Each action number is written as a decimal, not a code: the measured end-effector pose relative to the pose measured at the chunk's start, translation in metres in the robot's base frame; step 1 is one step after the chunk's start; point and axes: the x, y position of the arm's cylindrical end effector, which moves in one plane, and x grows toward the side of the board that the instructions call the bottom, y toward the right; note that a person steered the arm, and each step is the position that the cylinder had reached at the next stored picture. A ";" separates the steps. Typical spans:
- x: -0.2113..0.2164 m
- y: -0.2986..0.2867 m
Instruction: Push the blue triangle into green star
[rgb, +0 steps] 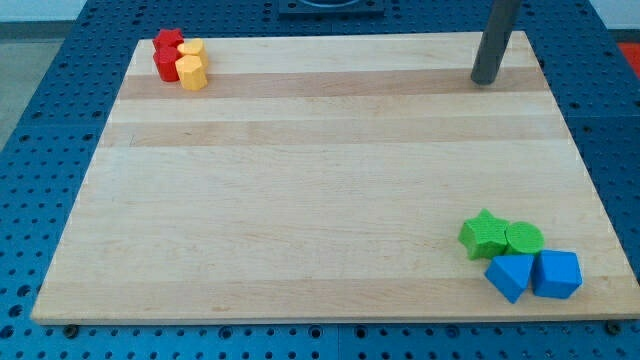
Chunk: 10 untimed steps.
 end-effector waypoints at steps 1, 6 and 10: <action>0.000 0.023; 0.310 0.119; 0.322 0.029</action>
